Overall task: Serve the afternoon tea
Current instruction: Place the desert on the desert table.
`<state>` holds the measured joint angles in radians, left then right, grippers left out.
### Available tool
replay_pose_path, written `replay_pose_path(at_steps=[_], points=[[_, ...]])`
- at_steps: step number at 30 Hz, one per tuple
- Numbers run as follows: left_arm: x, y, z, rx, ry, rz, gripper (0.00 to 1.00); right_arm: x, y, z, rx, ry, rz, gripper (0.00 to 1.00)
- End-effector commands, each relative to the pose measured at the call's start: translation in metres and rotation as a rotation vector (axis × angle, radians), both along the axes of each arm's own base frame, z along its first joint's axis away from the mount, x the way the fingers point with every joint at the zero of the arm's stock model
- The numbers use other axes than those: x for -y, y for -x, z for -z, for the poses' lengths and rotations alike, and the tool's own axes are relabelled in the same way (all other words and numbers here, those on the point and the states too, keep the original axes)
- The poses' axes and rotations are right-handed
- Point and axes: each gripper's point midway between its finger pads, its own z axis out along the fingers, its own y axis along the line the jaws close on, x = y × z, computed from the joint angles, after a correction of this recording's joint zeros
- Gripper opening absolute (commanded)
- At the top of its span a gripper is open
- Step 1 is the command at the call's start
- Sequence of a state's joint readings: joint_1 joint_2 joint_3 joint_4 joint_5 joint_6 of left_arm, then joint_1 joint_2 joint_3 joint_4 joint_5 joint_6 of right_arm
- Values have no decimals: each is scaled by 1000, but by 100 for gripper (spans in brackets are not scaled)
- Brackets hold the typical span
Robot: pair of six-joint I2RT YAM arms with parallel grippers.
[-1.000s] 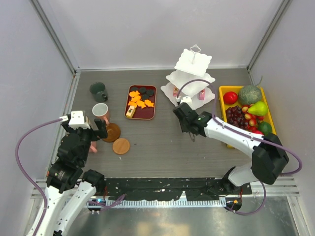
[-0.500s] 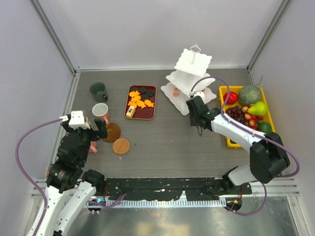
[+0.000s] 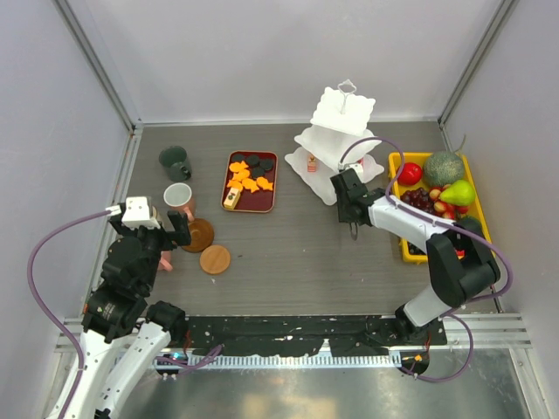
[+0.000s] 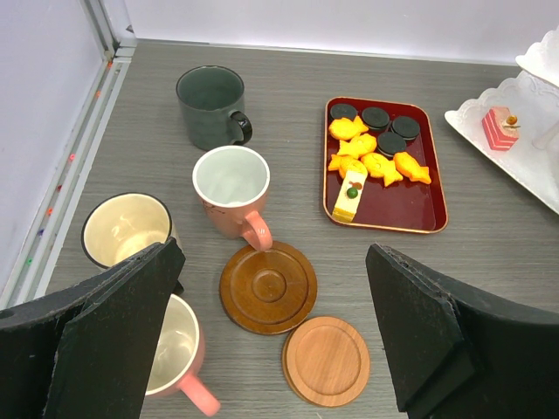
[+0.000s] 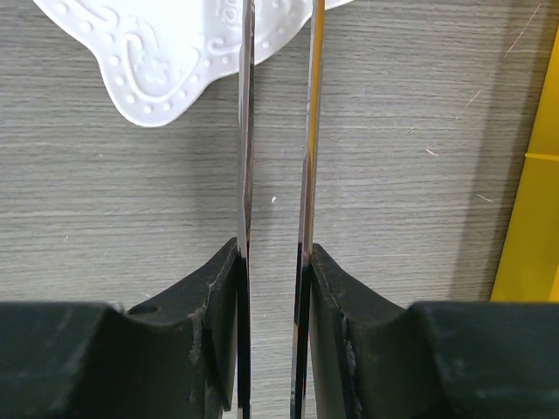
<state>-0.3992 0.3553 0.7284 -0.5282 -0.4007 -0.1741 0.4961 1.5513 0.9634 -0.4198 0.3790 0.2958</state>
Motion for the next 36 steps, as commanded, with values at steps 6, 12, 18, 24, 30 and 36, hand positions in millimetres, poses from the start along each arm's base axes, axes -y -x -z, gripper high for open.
replay_pose_path(at_steps=[6, 12, 18, 24, 30, 36], points=[[1, -3, -10, 43, 8, 0, 99, -8, -30, -22, 102, -67, 46, 33], [1, -3, -9, 41, 7, 0, 99, -8, -34, -20, 101, -45, 26, 34], [1, -3, -10, 41, 7, 1, 99, -5, -31, -3, 60, -21, 20, 34], [2, -4, -9, 40, 7, 4, 99, -5, -25, -4, 54, -39, 21, 39], [2, -4, -9, 40, 7, 6, 99, -2, -22, -24, 90, -49, 23, 47], [2, -4, -9, 38, 5, 3, 99, 0, -14, -40, 110, -63, 17, 52]])
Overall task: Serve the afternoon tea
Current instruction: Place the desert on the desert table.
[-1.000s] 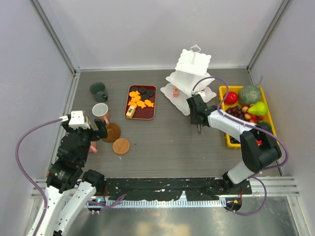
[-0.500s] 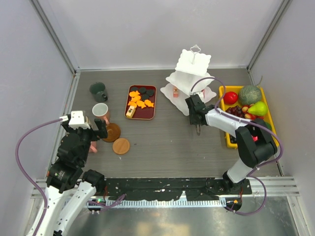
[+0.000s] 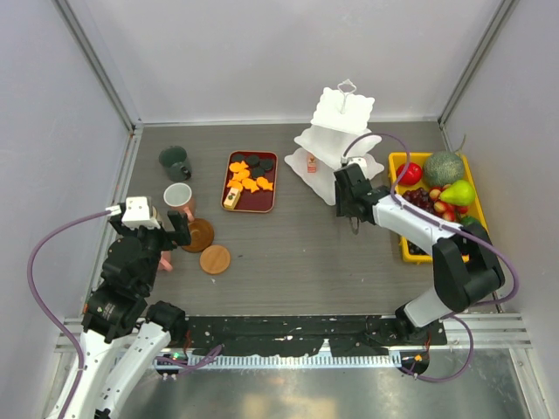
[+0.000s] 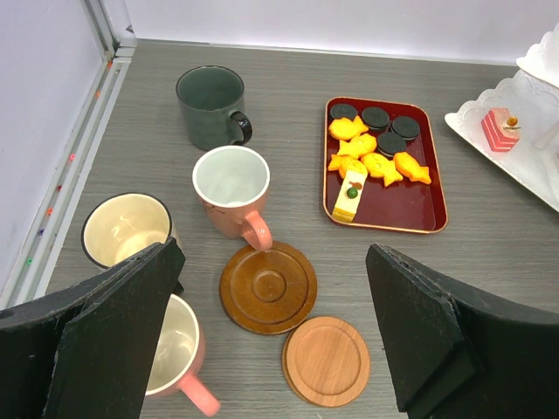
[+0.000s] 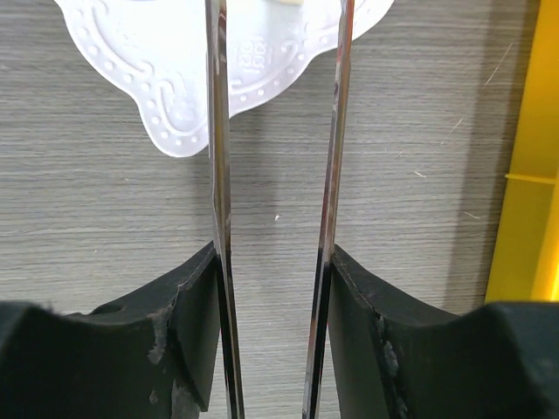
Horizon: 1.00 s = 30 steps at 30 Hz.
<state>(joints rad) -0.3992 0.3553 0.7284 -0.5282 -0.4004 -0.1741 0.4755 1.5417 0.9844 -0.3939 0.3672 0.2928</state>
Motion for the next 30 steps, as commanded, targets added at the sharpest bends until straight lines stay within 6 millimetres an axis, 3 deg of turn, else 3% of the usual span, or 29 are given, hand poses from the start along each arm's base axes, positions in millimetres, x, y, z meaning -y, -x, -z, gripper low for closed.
replay_pose_path(at_steps=[1, 8, 12, 18, 22, 25, 30], points=[[1, -4, -8, 37, 2, 1, 99, 2, 2, -29, 64, -35, 6, 52], [1, -4, -10, 43, 6, 1, 99, 8, 33, -29, 38, -66, -1, 53], [2, -3, -10, 41, 7, 4, 99, 6, 51, -41, 59, -81, -22, 53], [1, -3, -11, 44, 8, 1, 99, -18, 73, -66, 109, -137, -86, 53], [0, -3, -10, 43, 6, -2, 99, -41, 79, -83, 128, -155, -138, 53], [0, -3, -10, 41, 5, -2, 99, -70, 84, -94, 145, -191, -209, 53], [0, -3, -9, 40, 4, -7, 99, -139, 85, -103, 150, -264, -329, 53]])
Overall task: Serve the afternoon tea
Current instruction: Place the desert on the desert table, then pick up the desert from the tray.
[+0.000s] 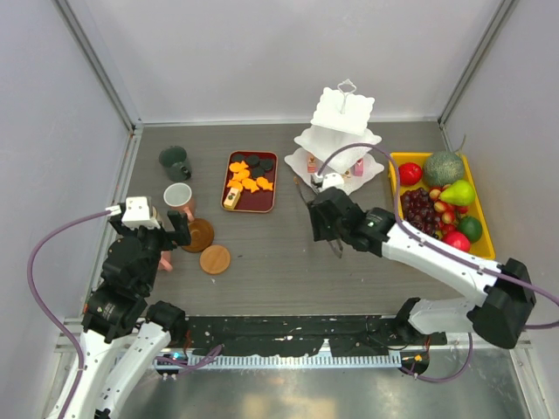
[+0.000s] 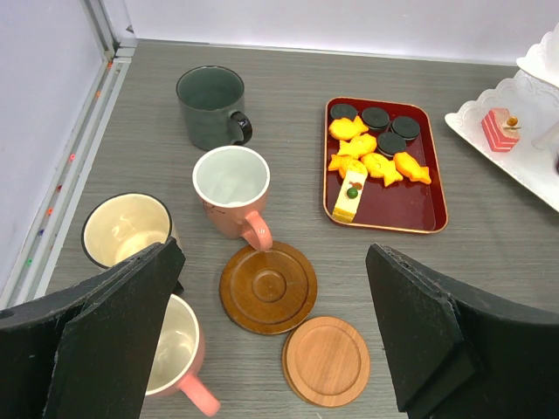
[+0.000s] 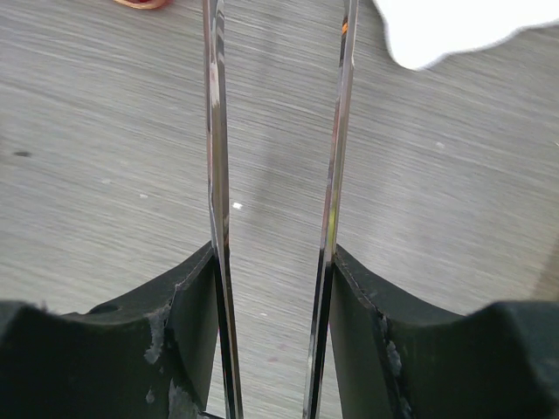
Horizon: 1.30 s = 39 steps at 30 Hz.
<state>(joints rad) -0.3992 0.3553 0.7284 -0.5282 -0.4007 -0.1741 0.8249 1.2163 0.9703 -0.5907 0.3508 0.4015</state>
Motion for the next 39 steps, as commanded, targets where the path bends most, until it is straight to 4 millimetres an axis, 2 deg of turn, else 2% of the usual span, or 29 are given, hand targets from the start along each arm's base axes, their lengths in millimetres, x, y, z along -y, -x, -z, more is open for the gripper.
replay_pose_path(at_steps=[1, 4, 9, 15, 19, 26, 32, 39], points=[[0, -3, -10, 44, 6, -5, 99, -65, -11, -31, 64, -125, -65, 53], [-1, -3, -9, 42, 4, -11, 99, -111, -12, -28, 50, -146, -127, 53], [-1, -3, -10, 44, 6, -8, 99, -171, -17, -23, 29, -165, -189, 53], [-1, -2, -11, 50, 8, -8, 99, -212, -13, -4, -28, -141, -255, 53], [-1, -2, -11, 53, 10, -5, 99, -223, -12, 13, -61, -115, -262, 53], [0, -2, -11, 53, 10, -2, 99, -224, -13, 44, -103, -47, -250, 53], [0, -2, -11, 50, 9, 0, 99, -217, -23, 53, -83, 24, -219, 53], [0, -2, -11, 51, 10, 0, 99, -196, -30, 52, -53, 98, -188, 53]])
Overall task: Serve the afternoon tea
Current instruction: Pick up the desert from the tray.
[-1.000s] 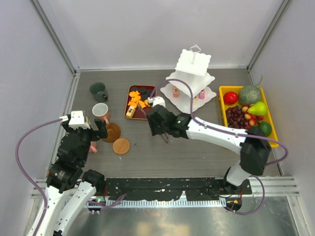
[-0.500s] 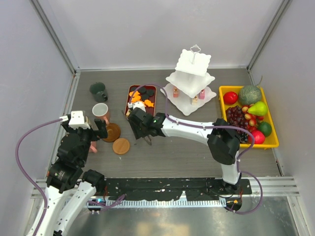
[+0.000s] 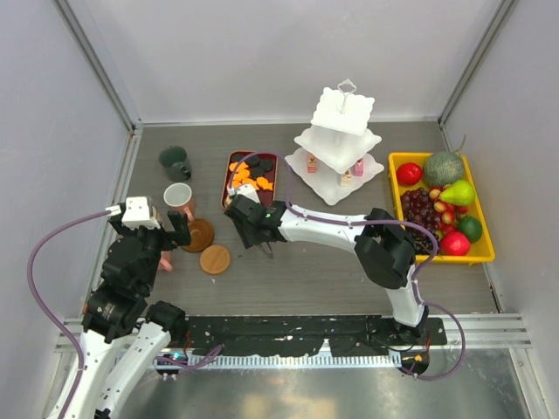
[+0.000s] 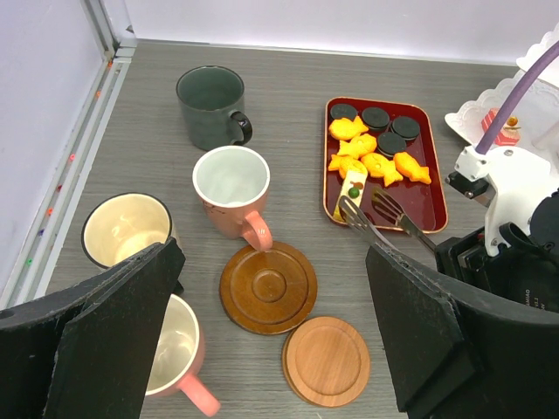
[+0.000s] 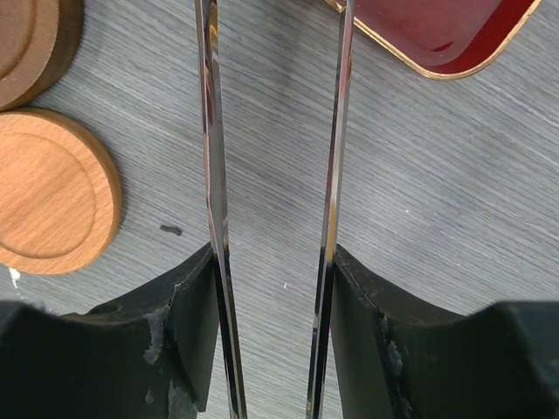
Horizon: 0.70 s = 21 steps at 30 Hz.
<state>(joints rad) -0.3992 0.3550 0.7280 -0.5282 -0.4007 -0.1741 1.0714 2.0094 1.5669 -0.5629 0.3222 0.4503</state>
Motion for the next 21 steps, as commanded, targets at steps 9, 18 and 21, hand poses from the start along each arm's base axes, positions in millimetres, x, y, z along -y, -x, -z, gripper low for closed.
replay_pose_path(at_steps=[9, 18, 21], points=[[-1, -1, -12, 55, 11, -5, 99, 42, -23, -36, 113, 32, 93, 53], [-1, -1, -12, 54, 9, -6, 99, 61, -24, -47, 149, 63, 109, 53], [-1, -1, -12, 53, 8, -8, 99, 64, -25, -50, 158, 67, 111, 53]])
